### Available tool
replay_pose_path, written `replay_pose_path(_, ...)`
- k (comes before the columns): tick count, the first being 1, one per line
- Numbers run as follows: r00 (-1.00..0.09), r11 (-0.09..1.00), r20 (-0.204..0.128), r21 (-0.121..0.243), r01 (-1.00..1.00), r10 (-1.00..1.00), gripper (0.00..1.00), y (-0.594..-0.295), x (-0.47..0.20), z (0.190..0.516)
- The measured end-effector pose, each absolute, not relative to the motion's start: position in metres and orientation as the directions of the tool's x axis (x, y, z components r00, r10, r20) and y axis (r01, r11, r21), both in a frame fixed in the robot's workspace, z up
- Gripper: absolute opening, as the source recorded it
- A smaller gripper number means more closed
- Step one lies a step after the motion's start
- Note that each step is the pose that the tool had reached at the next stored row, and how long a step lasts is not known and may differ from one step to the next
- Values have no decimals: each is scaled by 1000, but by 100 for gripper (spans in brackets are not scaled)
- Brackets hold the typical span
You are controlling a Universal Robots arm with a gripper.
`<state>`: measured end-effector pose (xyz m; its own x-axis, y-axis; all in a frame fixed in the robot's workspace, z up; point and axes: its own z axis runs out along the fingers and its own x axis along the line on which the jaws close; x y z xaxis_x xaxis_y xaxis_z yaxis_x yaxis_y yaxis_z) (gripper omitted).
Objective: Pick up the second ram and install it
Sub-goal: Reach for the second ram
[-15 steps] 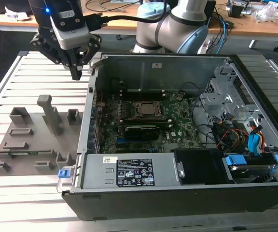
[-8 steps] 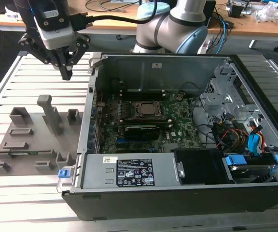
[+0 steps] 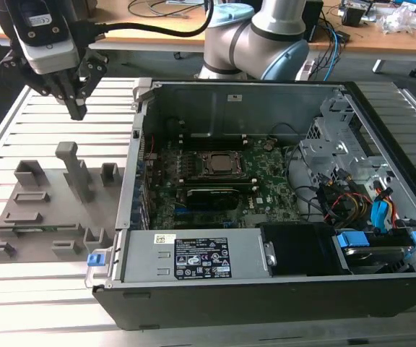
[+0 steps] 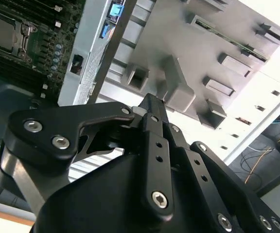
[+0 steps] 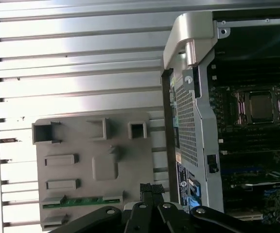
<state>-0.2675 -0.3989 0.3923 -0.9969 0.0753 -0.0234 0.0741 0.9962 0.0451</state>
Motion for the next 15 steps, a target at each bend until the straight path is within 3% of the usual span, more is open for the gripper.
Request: replay_pose_path(15,-997,996,-23,45,74,75,11,-399,-305,391)
